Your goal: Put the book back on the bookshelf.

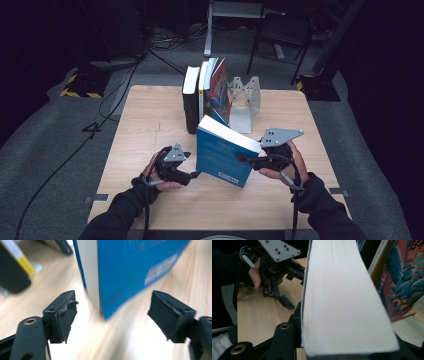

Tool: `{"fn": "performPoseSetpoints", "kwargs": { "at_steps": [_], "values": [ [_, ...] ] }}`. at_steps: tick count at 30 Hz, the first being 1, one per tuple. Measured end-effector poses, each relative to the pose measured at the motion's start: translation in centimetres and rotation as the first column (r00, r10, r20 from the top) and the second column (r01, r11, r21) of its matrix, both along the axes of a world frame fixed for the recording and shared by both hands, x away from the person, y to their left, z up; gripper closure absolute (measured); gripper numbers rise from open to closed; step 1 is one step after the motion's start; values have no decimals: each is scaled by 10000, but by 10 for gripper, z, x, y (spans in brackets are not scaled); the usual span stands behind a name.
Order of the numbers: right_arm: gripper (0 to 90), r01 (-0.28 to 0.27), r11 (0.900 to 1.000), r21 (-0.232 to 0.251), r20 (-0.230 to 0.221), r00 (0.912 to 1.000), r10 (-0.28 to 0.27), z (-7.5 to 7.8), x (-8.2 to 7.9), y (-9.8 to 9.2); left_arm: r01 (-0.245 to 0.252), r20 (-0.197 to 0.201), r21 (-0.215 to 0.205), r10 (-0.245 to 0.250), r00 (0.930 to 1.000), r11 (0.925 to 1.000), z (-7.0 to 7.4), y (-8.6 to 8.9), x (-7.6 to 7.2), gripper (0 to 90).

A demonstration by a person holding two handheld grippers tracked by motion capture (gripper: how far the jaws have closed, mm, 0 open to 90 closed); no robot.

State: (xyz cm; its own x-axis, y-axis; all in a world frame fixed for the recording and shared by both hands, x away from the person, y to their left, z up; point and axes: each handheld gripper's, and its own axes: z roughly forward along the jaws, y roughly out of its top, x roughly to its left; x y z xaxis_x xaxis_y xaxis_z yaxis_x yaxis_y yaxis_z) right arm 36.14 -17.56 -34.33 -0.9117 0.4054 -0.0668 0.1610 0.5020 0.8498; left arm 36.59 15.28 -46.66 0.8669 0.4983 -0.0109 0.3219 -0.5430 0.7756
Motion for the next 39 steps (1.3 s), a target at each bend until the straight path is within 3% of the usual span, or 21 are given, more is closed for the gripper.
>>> {"fn": "performPoseSetpoints", "kwargs": {
  "at_steps": [2,5,11,15,18,20,31,39],
  "values": [
    [553,-52,9999,130,-94,9999,54,1,2,1,-36,-21,541,37,10000,9985,-7,8,-9,192],
    [562,-16,10000,28,21,10000,16,4,2,5,-61,-152,967,76,9999,9953,-15,11,-16,186],
    [589,25,10000,-75,15,10000,-25,6,2,10,-59,-244,1451,95,9997,9894,-28,5,-23,186],
    [593,211,9996,-206,52,9998,-210,8,1,10,-8,-470,1471,78,9989,9891,-34,2,-22,186],
    [595,294,9993,-246,41,9996,-293,8,0,8,-66,-660,1232,148,9977,9924,-36,4,-20,176],
    [596,291,9991,-298,61,9996,-290,9,-2,6,-142,-666,1063,214,9976,9942,-37,5,-20,168],
    [597,524,9973,-519,-123,9985,-531,17,-6,-14,48,-639,1075,21,9980,9942,-38,6,-17,164],
    [597,1088,9918,-672,23,9940,-1089,29,-10,-34,18,-651,1081,53,9979,9941,-38,7,-17,163]
  ]
}}
